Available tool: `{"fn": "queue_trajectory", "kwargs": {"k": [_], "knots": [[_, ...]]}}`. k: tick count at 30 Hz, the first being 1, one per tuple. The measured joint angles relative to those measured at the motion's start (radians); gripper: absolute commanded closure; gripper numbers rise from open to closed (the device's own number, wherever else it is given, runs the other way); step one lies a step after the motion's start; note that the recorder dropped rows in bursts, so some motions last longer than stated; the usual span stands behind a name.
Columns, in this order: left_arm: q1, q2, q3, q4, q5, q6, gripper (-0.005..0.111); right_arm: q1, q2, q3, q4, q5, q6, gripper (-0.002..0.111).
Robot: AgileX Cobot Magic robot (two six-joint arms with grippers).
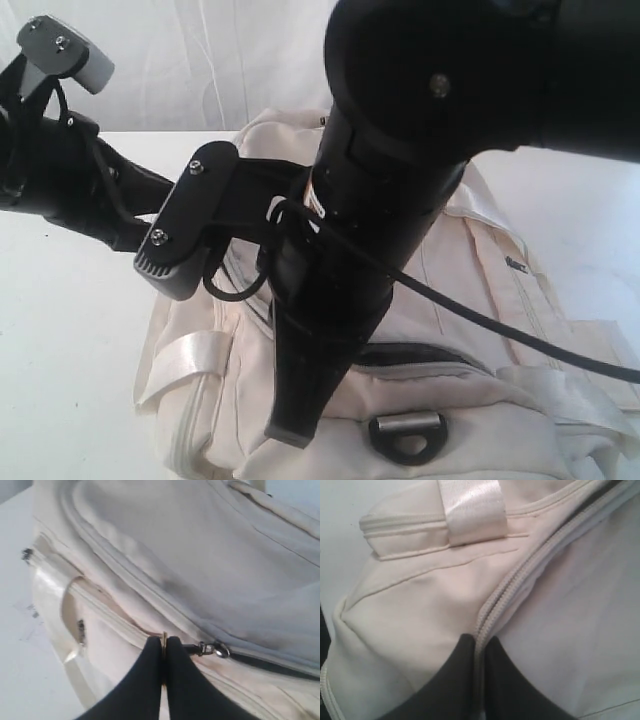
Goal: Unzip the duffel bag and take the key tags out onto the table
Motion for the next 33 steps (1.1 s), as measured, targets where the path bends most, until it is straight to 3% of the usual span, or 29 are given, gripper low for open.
{"fn": "queue_trajectory", "kwargs": {"k": [6, 15, 23, 26, 31, 33], "knots": [[-0.002, 0.104, -0.01, 0.0, -0.138, 0.0, 0.107, 0.0, -0.057, 0.109, 0.01, -0.022, 0.017, 0.108], [-0.002, 0.212, -0.192, 0.0, -0.04, 0.0, 0.107, 0.0, -0.417, 0.423, -0.092, -0.01, 0.182, 0.108], [-0.002, 0.221, -0.21, 0.0, 0.049, 0.005, 0.107, 0.0, -0.641, 0.572, -0.297, 0.016, 0.402, 0.106], [-0.002, 0.221, -0.219, 0.002, 0.122, 0.043, 0.107, 0.0, -0.658, 0.576, -0.265, -0.014, 0.407, 0.091], [-0.002, 0.211, -0.235, 0.006, 0.251, 0.083, 0.107, 0.0, -0.662, 0.543, -0.195, -0.119, 0.397, 0.045], [-0.002, 0.195, -0.245, 0.008, 0.292, 0.103, 0.107, 0.0, -0.662, 0.509, -0.191, -0.155, 0.392, 0.043]]}}
